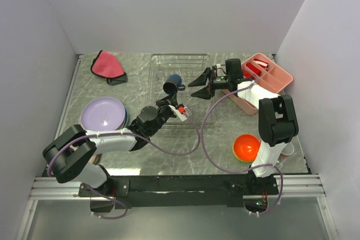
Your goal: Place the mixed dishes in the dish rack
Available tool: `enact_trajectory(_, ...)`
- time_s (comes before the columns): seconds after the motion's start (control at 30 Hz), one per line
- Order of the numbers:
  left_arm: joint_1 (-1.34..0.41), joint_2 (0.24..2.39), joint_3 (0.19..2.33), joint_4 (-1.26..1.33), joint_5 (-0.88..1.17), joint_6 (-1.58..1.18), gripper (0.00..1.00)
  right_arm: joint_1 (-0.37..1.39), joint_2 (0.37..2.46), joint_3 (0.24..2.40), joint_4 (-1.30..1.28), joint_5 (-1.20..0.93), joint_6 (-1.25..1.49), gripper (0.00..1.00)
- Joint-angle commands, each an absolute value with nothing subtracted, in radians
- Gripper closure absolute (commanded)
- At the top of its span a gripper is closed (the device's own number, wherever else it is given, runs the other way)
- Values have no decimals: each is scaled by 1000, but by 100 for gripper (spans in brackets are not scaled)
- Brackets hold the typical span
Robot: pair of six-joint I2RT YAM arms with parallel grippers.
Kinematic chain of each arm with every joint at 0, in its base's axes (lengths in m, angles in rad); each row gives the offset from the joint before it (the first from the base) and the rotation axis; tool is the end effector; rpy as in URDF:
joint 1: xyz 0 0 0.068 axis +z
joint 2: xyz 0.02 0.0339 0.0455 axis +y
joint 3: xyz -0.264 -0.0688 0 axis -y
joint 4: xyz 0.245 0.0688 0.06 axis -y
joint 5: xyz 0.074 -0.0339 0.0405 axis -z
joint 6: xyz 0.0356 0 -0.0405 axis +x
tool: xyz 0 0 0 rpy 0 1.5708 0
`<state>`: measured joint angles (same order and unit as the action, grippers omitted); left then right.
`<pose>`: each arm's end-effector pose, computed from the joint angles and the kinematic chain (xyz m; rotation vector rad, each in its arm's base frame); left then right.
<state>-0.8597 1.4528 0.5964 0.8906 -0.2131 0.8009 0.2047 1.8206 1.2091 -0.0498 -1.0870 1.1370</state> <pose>0.2038 -0.2250 0.2336 1.0146 1.1566 0.1170 0.3772 0.1105 0.2222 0.4466 2.4697 1.8707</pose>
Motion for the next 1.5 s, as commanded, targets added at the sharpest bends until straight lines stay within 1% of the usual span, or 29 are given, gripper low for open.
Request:
enact_trajectory(0.0, -882, 1447, 601, 1005, -232, 825, 99, 213, 1812, 1250, 63, -1124, 1203, 38)
enact_trajectory(0.13, -882, 1457, 600, 1002, -224, 827, 99, 218, 1792, 1256, 109, -1141, 1226, 40)
enact_trajectory(0.3, -882, 1477, 606, 1009, -224, 818, 99, 230, 1778, 1269, 83, -1141, 1215, 42)
enact_trajectory(0.4, -882, 1494, 618, 1012, -227, 816, 99, 233, 1773, 1266, 49, -1144, 1200, 46)
enact_trajectory(0.47, -882, 1505, 626, 1017, -226, 818, 99, 238, 1772, 1262, 35, -1146, 1193, 51)
enact_trajectory(0.53, -884, 1509, 629, 1020, -224, 819, 99, 241, 1772, 1266, 34, -1147, 1192, 52)
enact_trajectory(0.63, -882, 1517, 634, 1028, -227, 819, 99, 244, 1779, 1275, 22, -1144, 1186, 47)
enact_trajectory(0.83, -882, 1526, 646, 1026, -230, 819, 99, 256, 1796, 1292, 31, -1157, 1183, 50)
enact_trajectory(1.1, -884, 1549, 667, 1041, -229, 819, 99, 264, 1813, 1301, 20, -1157, 1183, 48)
enact_trajectory(1.2, -888, 1555, 676, 1034, -230, 815, 99, 262, 1818, 1295, 28, -1154, 1190, 50)
enact_trajectory(1.23, -887, 1557, 678, 1034, -230, 815, 99, 264, 1818, 1295, 28, -1154, 1189, 53)
enact_trajectory(1.33, -890, 1565, 681, 1034, -230, 811, 99, 262, 1825, 1301, 32, -1154, 1189, 56)
enact_trajectory(1.47, -896, 1575, 689, 1040, -226, 810, 99, 264, 1836, 1313, 44, -1157, 1193, 56)
